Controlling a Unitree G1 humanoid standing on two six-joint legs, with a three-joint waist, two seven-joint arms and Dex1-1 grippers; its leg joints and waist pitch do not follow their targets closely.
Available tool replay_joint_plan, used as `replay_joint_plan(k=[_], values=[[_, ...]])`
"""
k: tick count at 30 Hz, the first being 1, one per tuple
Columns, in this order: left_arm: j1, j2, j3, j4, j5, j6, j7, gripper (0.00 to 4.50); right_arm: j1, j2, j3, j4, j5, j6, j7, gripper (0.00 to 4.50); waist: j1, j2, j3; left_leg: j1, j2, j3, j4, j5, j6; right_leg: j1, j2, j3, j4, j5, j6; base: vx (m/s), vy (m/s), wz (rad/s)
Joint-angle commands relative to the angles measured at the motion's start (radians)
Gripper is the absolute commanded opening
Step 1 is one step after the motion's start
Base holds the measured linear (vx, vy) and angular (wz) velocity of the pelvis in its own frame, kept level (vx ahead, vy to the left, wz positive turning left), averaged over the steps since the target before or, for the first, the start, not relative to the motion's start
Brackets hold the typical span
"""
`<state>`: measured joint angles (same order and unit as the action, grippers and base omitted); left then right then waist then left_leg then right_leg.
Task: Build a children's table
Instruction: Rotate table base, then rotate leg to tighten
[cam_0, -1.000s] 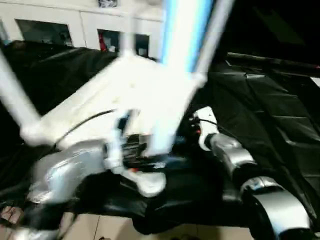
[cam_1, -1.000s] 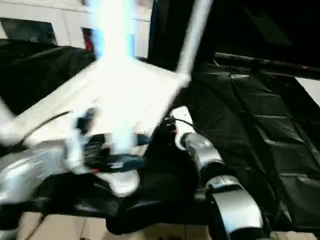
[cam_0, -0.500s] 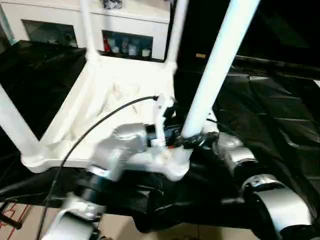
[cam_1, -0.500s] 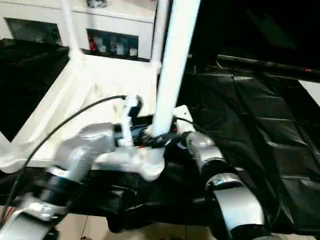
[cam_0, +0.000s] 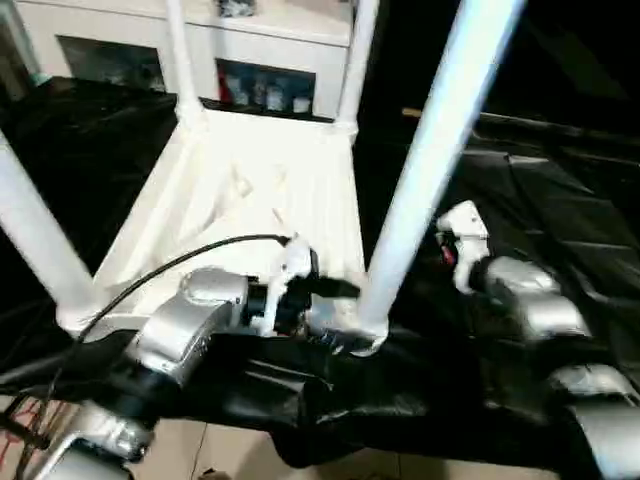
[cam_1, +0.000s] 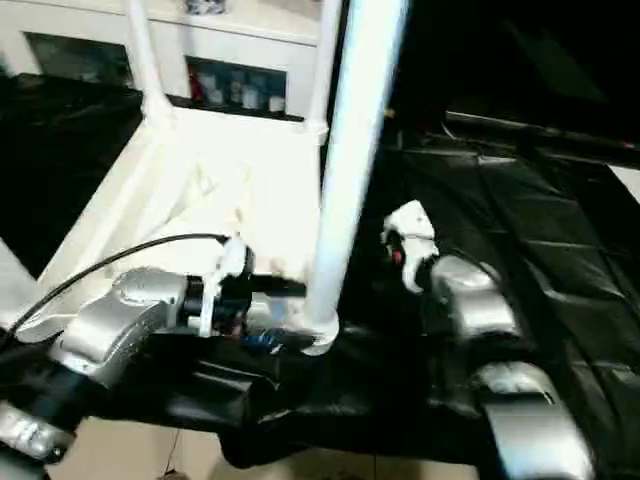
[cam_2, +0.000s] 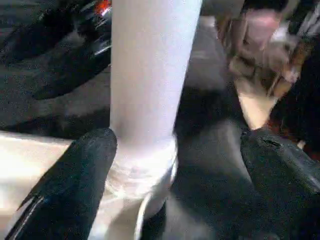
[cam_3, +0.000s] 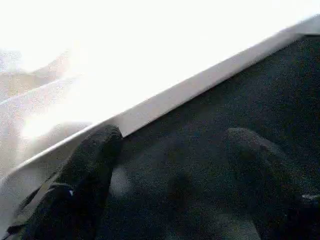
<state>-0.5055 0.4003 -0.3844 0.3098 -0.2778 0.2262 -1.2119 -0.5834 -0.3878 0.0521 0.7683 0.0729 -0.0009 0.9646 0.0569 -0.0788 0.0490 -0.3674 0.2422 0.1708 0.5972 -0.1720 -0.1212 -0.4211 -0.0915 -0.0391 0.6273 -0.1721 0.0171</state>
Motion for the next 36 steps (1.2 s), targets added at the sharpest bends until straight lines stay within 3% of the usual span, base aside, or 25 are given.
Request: replay_joint_plan(k=[1, 2, 3, 10, 20, 35, 36], values=[[-0.028, 0.011, -0.019, 0.047, 0.056, -0.056, 0.002, 4.11, 0.020, -0.039, 0.021, -0.070, 0.011, 0.029, 0.065, 3.70, 0.001, 0.011, -0.065, 0.008, -0.022, 0.022, -0.069, -0.268, 0.035, 0.056, -0.011, 0.018, -0.074, -0.209, -0.207, 0.000, 0.000, 0.00], [-0.028, 0.011, -0.019, 0.047, 0.056, -0.056, 0.002, 4.08, 0.020, -0.039, 0.021, -0.070, 0.011, 0.029, 0.065, 3.70, 0.000, 0.010, -0.066, 0.007, -0.022, 0.021, -0.071, -0.264, 0.031, 0.058, -0.011, 0.018, -0.073, -0.214, -0.205, 0.000, 0.000, 0.00], [-0.054, 0.021, -0.030, 0.100, 0.090, -0.093, 0.011, 3.92, 0.066, -0.082, 0.048, -0.178, 0.037, 0.084, 0.149, 3.70, 0.004, 0.010, -0.062, 0.010, -0.024, 0.023, -0.071, -0.274, 0.034, 0.057, -0.006, 0.018, -0.082, -0.229, -0.194, 0.000, 0.000, 0.00], [-0.111, 0.024, -0.056, 0.232, 0.160, -0.177, -0.047, 3.46, 0.159, -0.184, 0.074, -0.418, 0.076, 0.207, 0.275, 3.70, 0.007, 0.012, -0.065, 0.008, -0.020, 0.019, -0.071, -0.276, 0.029, 0.055, -0.014, 0.020, -0.078, -0.232, -0.204, 0.000, 0.000, 0.00], [-0.132, 0.038, -0.064, 0.299, 0.177, -0.193, -0.123, 2.68, 0.201, -0.221, 0.079, -0.522, 0.099, 0.293, 0.292, 3.70, 0.008, 0.010, -0.064, 0.007, -0.019, 0.017, -0.073, -0.289, 0.022, 0.054, -0.017, 0.018, -0.079, -0.250, -0.212, 0.000, 0.000, 0.00], [-0.151, 0.057, -0.052, 0.376, 0.219, -0.154, -0.151, 1.68, 0.220, -0.233, 0.095, -0.579, 0.101, 0.335, 0.282, 3.70, 0.009, 0.007, -0.060, 0.007, -0.017, 0.016, -0.075, -0.306, 0.014, 0.050, -0.021, 0.019, -0.084, -0.317, -0.187, 0.000, 0.000, 0.00], [-0.152, 0.058, -0.055, 0.377, 0.223, -0.147, -0.151, 1.46, 0.221, -0.234, 0.095, -0.580, 0.105, 0.340, 0.285, 3.70, 0.008, 0.007, -0.061, 0.006, -0.017, 0.015, -0.075, -0.304, 0.014, 0.051, -0.021, 0.019, -0.084, -0.317, -0.186, 0.000, 0.000, 0.00]])
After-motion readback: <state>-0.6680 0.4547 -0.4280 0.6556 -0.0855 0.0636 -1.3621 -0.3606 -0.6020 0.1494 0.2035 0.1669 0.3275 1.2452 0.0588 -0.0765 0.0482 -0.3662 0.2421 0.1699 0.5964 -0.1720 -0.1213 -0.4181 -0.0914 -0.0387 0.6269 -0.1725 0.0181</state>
